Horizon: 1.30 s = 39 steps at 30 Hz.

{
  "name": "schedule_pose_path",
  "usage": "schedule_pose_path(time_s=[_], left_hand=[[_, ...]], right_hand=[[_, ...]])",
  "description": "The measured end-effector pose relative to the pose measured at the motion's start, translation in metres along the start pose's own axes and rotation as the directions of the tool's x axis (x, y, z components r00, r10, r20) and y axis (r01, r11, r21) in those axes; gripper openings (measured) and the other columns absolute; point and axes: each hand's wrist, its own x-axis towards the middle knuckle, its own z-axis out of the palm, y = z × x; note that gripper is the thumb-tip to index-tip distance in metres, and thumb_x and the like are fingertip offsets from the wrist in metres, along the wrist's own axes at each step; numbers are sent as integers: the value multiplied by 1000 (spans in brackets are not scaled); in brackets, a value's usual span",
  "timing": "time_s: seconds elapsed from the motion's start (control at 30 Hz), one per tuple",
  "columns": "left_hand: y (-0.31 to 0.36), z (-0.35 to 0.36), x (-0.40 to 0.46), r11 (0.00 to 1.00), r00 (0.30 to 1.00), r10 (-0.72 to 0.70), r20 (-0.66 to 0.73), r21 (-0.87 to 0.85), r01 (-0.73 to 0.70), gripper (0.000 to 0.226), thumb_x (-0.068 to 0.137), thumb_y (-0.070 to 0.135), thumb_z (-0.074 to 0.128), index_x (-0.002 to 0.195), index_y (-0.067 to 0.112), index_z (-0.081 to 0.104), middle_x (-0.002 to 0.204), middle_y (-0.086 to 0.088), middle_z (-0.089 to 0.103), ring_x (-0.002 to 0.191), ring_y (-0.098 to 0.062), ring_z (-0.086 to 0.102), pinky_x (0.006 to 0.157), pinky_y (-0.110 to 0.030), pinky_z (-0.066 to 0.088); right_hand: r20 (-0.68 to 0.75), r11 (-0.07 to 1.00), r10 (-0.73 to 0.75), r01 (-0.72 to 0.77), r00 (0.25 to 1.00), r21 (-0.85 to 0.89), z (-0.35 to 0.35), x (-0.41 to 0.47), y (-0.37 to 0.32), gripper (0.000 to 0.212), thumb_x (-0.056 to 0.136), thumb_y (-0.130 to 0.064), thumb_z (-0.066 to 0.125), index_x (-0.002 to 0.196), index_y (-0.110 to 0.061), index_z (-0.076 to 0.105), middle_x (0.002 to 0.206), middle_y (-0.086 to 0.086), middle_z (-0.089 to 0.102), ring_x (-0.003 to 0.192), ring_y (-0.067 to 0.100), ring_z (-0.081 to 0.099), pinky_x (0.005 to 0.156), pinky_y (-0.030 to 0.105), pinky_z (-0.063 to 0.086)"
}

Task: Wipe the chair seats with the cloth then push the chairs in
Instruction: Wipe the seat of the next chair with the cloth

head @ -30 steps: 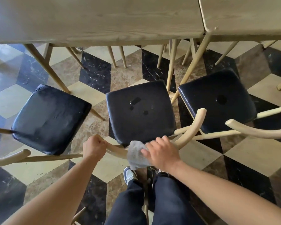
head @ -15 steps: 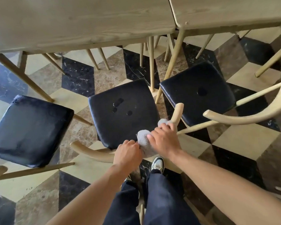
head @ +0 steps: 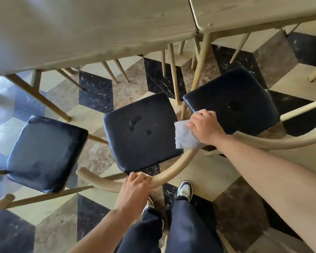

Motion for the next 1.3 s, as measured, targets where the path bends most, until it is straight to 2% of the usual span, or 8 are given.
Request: schedule_pose_path(time_s=[0.13,0.4,0.57,0.7,0.8,1.0,1.17,1.3], left_hand=[[2,-2,5,1000,998,-29,60,13,28,34,90,29,67,123,26,64,116,10,61,105,-17,47,91,-30,46],[9,-19,23,993,967,-120,224,29,116,27,88,26,64,114,26,68,109,6,59,105,-19,45,84,-28,42],[14,-24,41,983,928,-181,327,71,167,25,80,19,70,104,16,66,108,-4,65,108,-25,54,78,-34,47],[-3,-29,62,984,895,-140,424,-41,173,34,79,45,70,99,18,68,100,-4,69,86,-27,62,70,-36,48],[-25,-31,85,929,872,-185,454,-209,306,49,85,65,47,77,18,58,77,1,61,69,-24,55,59,-33,42],[-79,-18,150,844,888,-298,350,-339,416,28,93,38,47,72,18,47,72,0,54,62,-20,53,50,-29,36],[-97,2,205,779,865,-296,404,-422,464,24,86,19,53,66,16,40,70,-1,49,66,-25,51,55,-31,38],[-108,16,252,723,856,-355,375,-470,506,27,77,1,54,101,8,62,102,-6,59,101,-30,56,80,-37,50]], right_hand=[[391,855,420,-502,819,131,-6,37,9,49,107,-38,28,122,-6,62,120,15,64,110,31,59,94,45,47],[524,796,565,-587,637,-144,-11,72,-25,38,101,-23,55,137,-9,54,136,11,56,126,28,54,100,37,45],[547,901,432,-315,717,-299,6,84,-48,51,83,-32,71,129,-15,58,133,9,57,121,32,55,96,42,48],[549,912,401,-378,733,-160,26,100,-63,29,103,-21,44,125,-14,61,114,14,61,108,36,61,87,46,54],[570,876,468,-440,675,-198,41,108,-83,37,105,-29,46,137,-14,55,134,11,57,126,30,54,98,36,47],[642,859,406,-512,650,-25,98,137,-83,68,101,-55,45,151,-9,38,146,15,48,127,33,52,97,41,46],[663,841,346,-533,664,95,129,186,-45,60,99,-49,53,147,-15,40,144,12,49,128,31,51,89,38,43],[394,854,321,-443,862,274,141,249,-7,42,101,-42,53,132,-13,50,127,13,59,111,28,57,83,35,40]])
